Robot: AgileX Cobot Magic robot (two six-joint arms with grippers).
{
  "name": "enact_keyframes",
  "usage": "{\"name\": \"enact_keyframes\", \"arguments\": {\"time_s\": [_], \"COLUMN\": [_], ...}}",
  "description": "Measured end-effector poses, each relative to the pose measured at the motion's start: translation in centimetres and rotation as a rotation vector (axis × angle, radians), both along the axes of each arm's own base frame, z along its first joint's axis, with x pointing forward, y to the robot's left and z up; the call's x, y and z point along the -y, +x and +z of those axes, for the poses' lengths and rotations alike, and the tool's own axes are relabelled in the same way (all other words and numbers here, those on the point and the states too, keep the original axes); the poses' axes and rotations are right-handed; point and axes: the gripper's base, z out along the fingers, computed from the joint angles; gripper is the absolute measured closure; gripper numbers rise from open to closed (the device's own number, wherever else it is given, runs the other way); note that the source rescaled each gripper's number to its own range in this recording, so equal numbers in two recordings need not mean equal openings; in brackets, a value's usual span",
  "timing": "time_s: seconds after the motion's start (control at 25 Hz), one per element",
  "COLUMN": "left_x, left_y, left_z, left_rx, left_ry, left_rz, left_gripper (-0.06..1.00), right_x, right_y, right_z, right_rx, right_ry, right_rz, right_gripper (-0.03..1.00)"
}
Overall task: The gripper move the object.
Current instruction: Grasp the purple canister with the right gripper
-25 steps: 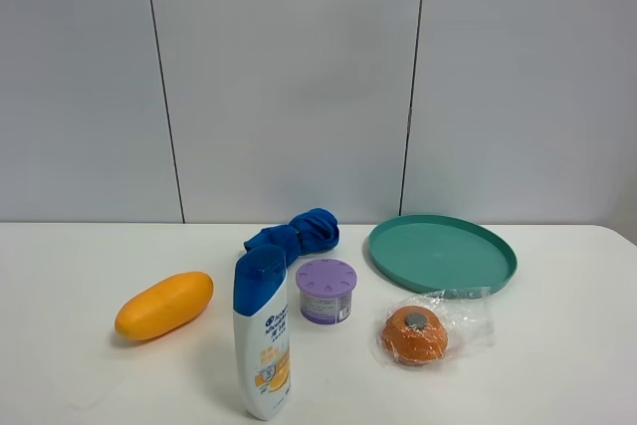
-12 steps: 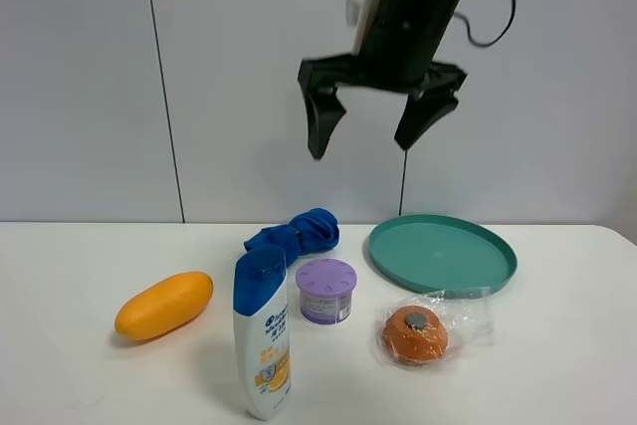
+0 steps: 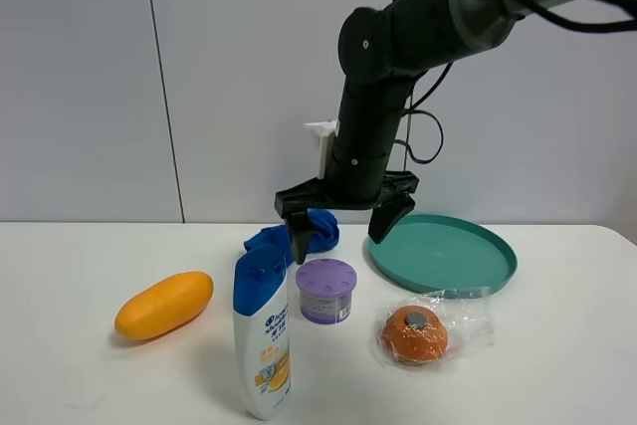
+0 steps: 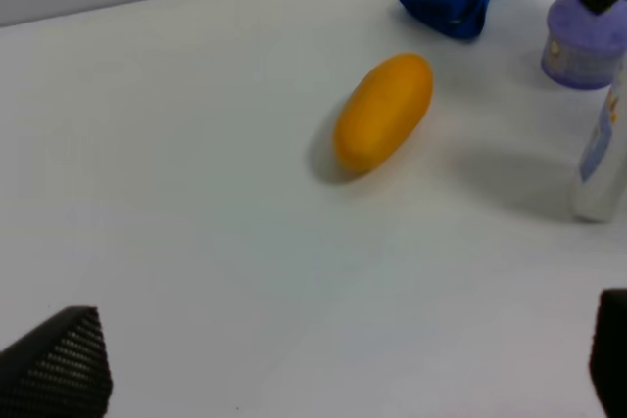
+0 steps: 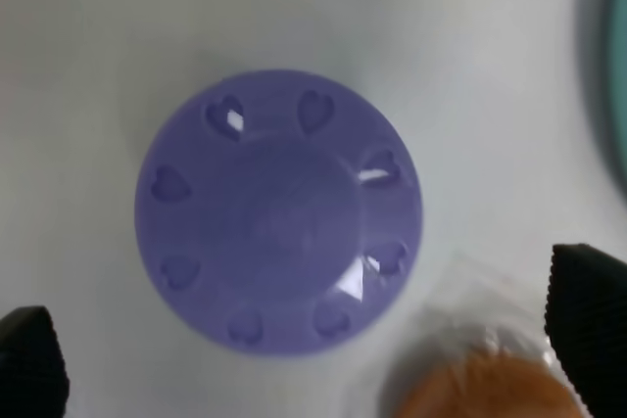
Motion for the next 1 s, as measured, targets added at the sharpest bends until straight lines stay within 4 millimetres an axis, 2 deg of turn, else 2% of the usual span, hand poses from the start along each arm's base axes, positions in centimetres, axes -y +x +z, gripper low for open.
{"name": "enact_keyframes", "arguments": {"time_s": [0.4, 1.0], "left_x": [0.0, 0.0], "left_y": [0.0, 0.0], "left_z": [0.0, 0.0], "left_rx": [0.0, 0.0], "left_ry": [0.0, 0.0], "left_rz": [0.0, 0.0], "left_gripper": [-0.06, -0.06], "right_x": [-0.6, -1.1], "right_y": [1.1, 1.5], "right_z": [-3.7, -6.5], "right_rx": [0.025, 0.011], "right_ry": [-0.007, 0.016], "right_rz": [0.003, -0.007], "right_gripper": [-0.03, -0.03]}}
